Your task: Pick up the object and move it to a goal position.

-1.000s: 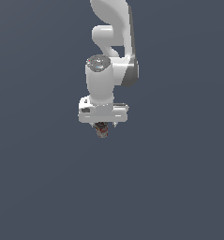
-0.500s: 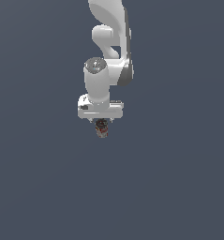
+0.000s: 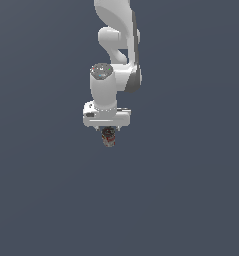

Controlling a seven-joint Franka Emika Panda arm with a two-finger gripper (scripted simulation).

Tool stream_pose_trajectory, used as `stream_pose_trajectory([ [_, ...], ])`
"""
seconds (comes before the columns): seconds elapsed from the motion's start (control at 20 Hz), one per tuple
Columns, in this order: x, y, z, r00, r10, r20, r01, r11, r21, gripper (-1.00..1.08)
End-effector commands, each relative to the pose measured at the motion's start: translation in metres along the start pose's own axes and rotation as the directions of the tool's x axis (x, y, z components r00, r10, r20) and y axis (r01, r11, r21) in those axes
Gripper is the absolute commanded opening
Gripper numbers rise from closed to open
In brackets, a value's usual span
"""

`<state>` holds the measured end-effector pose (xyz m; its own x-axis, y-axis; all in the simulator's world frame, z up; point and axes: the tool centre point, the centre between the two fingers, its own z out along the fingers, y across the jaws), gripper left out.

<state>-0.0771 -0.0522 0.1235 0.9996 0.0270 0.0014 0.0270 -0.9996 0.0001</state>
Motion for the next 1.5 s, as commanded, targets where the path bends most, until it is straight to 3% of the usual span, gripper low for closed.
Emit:
stream_pose_trajectory([
  [0.0, -0.001, 0.000, 0.007, 1.000, 0.000, 0.001, 0.000, 1.000, 0.000, 1.00],
  [0.6, -0.002, 0.000, 0.046, 1.000, 0.000, 0.001, 0.000, 1.000, 0.000, 1.00],
  [0.65, -0.002, 0.000, 0.046, 1.000, 0.000, 0.001, 0.000, 1.000, 0.000, -1.00],
  [1.45, 0.000, -0.002, 0.035, 1.000, 0.000, 0.001, 0.000, 1.000, 0.000, -1.00],
])
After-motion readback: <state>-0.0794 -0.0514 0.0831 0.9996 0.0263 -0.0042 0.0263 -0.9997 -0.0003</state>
